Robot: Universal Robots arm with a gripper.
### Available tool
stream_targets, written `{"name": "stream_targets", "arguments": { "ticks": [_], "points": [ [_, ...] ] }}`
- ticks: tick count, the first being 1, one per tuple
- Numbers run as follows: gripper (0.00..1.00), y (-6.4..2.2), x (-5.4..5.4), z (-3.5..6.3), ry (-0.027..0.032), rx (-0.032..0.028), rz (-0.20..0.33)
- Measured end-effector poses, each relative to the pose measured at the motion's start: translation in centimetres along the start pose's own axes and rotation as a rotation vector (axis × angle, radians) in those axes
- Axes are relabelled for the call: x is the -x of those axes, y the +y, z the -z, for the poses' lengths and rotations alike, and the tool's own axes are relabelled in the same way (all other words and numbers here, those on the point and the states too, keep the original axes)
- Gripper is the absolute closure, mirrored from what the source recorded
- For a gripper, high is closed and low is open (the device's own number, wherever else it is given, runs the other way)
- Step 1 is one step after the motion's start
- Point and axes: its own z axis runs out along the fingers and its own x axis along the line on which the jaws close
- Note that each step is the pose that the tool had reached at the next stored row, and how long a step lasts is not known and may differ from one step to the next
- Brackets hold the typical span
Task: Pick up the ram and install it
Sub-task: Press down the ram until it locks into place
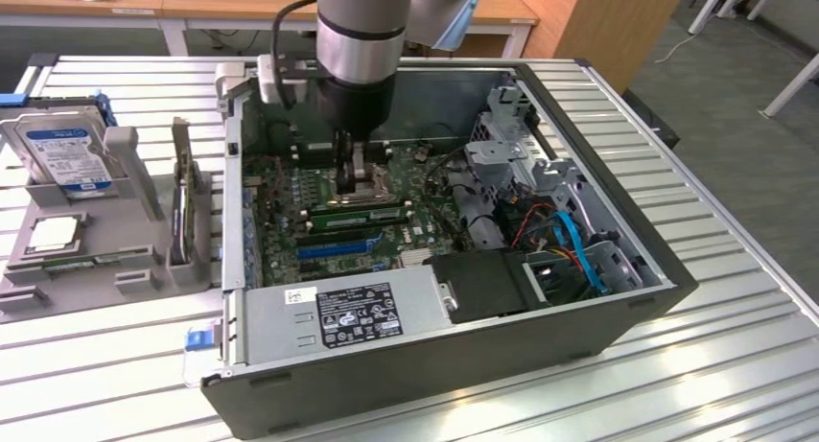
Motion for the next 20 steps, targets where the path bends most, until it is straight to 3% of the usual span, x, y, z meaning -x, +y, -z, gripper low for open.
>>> {"name": "stream_targets", "arguments": {
  "ticks": [10,20],
  "points": [
    [0.9,0.07,0.2,3.51,0.0001,0.0,0.0],
    [0.9,0.13,0.3,6.27,0.0001,0.0,0.0]
  ]
}}
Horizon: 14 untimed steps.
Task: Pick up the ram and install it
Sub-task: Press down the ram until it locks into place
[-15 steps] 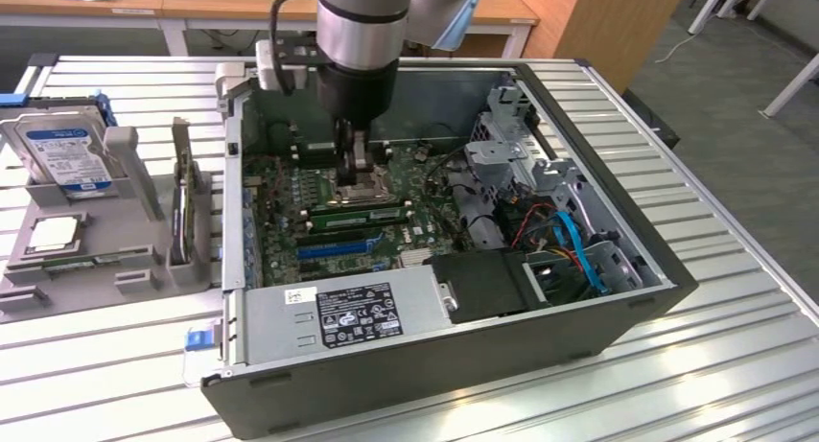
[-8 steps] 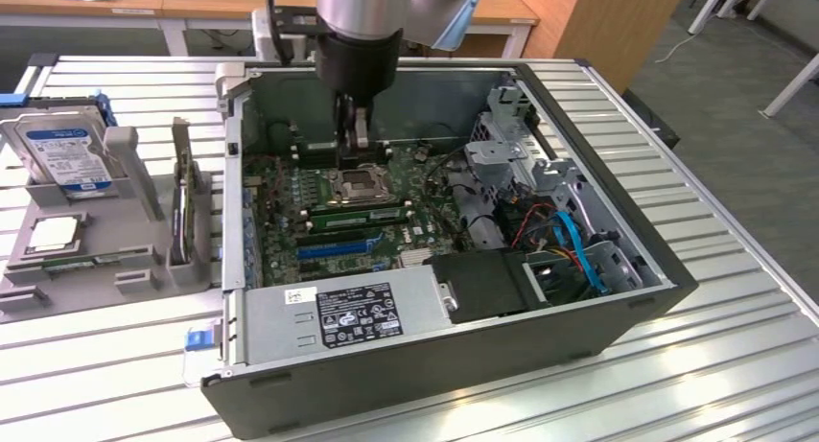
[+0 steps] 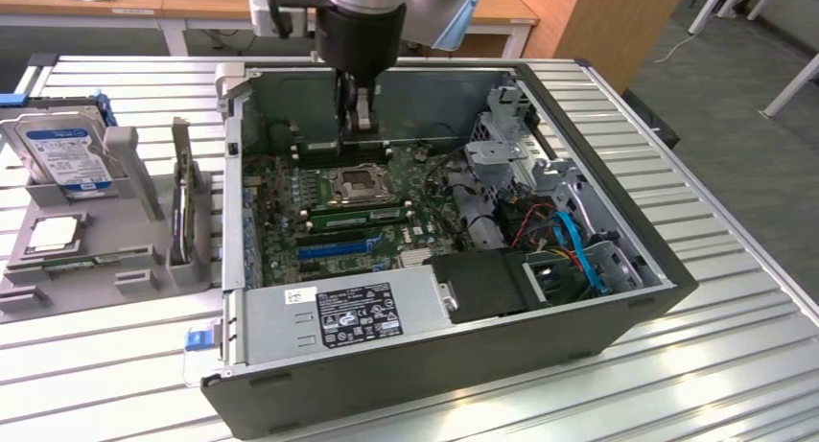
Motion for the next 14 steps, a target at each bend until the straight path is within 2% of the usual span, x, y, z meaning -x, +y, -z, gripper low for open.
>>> {"name": "stream_targets", "arguments": {
  "ticks": [9,14],
  "points": [
    [0.9,0.04,0.1,1.83,-0.0001,0.0,0.0],
    [0.9,0.04,0.1,1.96,-0.0002,-0.0001,0.0]
  ]
}}
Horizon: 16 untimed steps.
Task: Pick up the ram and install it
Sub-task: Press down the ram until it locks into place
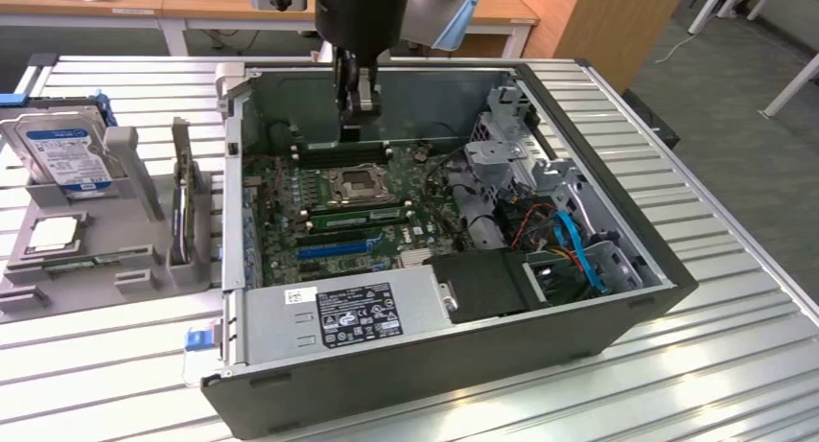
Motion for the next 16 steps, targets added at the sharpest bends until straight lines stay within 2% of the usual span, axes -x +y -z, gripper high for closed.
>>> {"name": "stream_targets", "arguments": {
  "ticks": [6,16],
  "points": [
    [0.9,-0.54,0.0,0.02,0.0002,0.0001,0.0],
    [0.9,-3.01,0.0,0.07,0.0002,0.0013,0.0]
  ]
}}
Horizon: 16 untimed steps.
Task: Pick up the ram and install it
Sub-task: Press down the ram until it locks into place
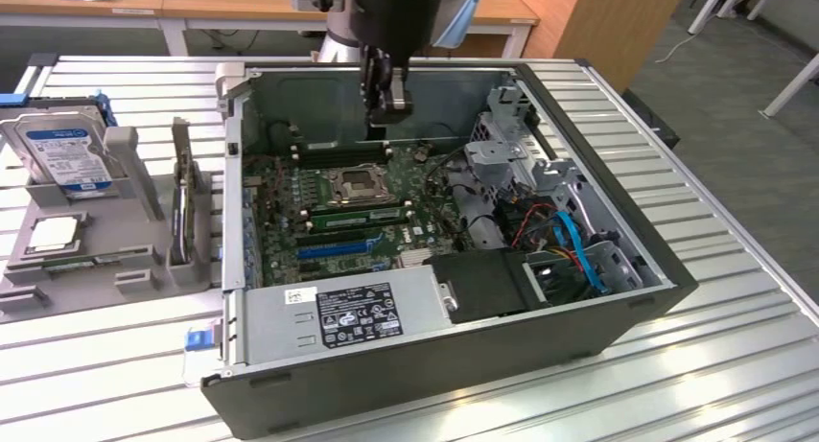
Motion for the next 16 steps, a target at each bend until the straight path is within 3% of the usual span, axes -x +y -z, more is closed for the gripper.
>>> {"name": "stream_targets", "arguments": {
  "ticks": [6,16],
  "points": [
    [0.9,-1.25,0.0,0.03,0.0,0.0008,0.0],
    [0.9,-1.26,0.0,0.03,0.0,0.0007,0.0]
  ]
}}
